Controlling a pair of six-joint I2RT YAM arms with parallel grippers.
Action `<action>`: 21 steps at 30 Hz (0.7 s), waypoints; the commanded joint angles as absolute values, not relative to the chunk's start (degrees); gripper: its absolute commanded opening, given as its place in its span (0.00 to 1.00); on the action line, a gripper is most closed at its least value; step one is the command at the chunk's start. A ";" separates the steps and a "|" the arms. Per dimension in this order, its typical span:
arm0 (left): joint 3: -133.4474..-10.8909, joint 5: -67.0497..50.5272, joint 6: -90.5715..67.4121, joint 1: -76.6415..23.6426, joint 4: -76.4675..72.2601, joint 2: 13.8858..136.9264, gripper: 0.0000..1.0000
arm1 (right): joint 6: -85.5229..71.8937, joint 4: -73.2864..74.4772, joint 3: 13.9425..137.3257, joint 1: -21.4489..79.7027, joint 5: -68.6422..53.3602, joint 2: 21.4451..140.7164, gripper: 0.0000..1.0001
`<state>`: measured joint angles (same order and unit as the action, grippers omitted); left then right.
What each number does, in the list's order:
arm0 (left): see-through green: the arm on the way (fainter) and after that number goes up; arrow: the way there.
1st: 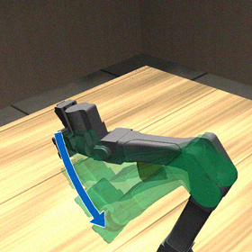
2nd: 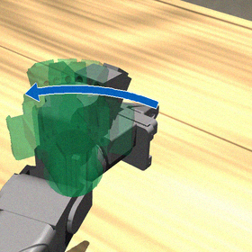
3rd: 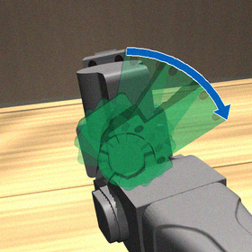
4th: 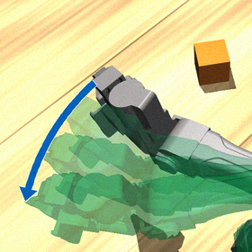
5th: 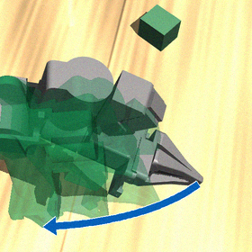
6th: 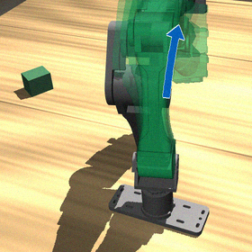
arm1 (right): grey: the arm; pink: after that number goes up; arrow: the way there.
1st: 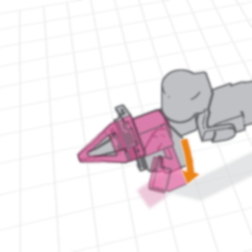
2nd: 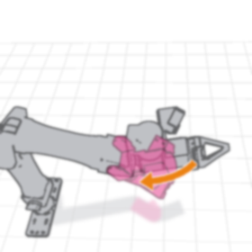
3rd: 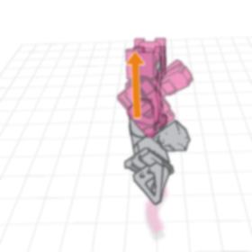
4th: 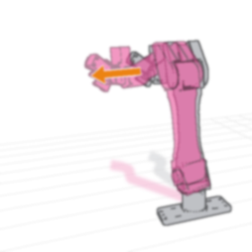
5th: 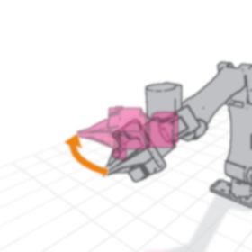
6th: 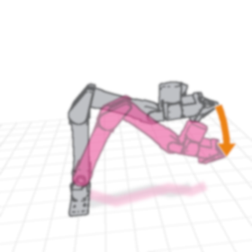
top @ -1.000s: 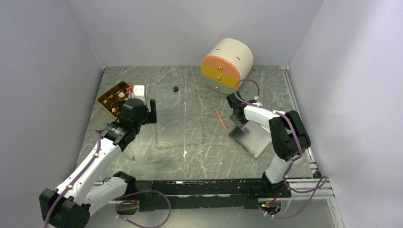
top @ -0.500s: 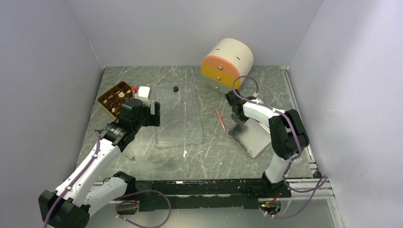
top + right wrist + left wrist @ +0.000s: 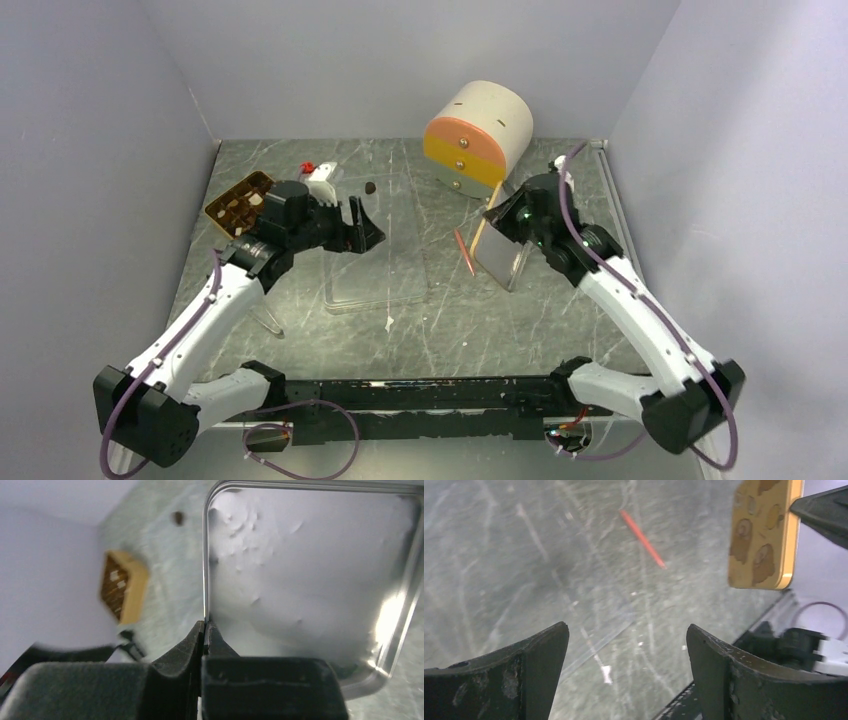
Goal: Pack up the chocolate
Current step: Pick up the box lid from the center of the board.
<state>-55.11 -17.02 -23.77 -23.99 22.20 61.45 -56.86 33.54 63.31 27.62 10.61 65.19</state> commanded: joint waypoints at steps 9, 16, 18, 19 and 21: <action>-55.47 -44.05 -46.50 -24.17 -7.35 60.85 0.93 | -53.60 -1.66 61.31 27.69 -23.46 53.00 0.00; -54.85 -44.01 -52.13 -24.17 -16.23 59.68 0.90 | -61.89 -18.40 62.08 27.64 -33.95 53.91 0.00; -54.27 -43.83 -54.75 -24.17 -19.79 59.92 0.90 | -63.83 -21.39 62.45 27.69 -34.33 53.80 0.00; -53.78 -43.89 -56.21 -24.17 -21.82 60.11 0.91 | -64.76 -22.55 62.67 27.66 -34.10 53.90 0.00; -52.73 -45.18 -59.51 -24.17 -27.41 60.76 0.93 | -67.24 -25.45 62.69 27.63 -34.29 54.32 0.00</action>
<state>-54.33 -41.91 -51.70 -23.99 -13.56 60.95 -61.39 -11.99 61.32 27.66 -30.92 54.68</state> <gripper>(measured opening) 0.913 0.013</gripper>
